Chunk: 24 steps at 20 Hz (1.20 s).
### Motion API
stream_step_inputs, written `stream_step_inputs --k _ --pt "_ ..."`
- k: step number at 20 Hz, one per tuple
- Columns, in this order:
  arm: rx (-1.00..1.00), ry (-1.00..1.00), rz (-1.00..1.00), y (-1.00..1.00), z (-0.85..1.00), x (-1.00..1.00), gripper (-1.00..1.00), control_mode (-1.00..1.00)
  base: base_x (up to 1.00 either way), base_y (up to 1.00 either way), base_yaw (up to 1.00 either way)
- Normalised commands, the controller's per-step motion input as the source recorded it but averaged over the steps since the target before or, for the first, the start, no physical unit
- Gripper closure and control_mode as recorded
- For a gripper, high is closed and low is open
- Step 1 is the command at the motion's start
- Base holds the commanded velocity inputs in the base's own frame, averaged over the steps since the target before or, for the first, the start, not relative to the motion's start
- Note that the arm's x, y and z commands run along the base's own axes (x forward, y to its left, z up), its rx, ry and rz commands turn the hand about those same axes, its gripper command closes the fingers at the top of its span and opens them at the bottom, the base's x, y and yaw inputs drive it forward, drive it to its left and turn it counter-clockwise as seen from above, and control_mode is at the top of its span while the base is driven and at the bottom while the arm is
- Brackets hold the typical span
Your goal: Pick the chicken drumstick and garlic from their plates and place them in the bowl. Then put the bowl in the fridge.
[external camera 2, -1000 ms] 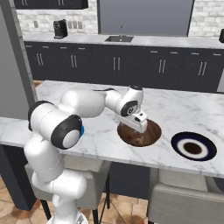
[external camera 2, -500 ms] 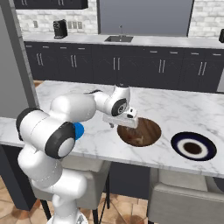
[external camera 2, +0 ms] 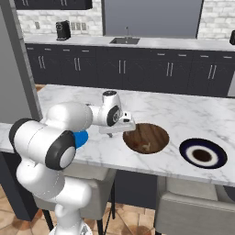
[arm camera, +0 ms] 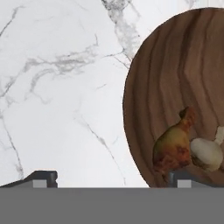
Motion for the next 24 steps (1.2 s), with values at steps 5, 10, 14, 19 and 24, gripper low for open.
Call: stream_step_inputs --k 5,10,14,19,24 --pt "-0.09 0.0 0.09 0.0 -0.24 0.25 -1.0 -1.0 0.0 0.0 0.0" --pt "-0.09 0.01 0.01 -0.08 -0.24 0.3 -1.0 -1.0 0.0 0.0 0.0" --pt "-0.06 0.01 0.0 -0.14 -0.23 0.35 -1.0 -1.0 0.0 0.0 0.0" --pt "-0.06 0.07 0.0 -0.18 -0.23 0.34 -1.0 -1.0 0.0 0.0 0.0" --pt "-0.02 0.1 -0.01 -0.19 -0.25 0.24 -1.0 -1.0 0.0 0.0 0.0"
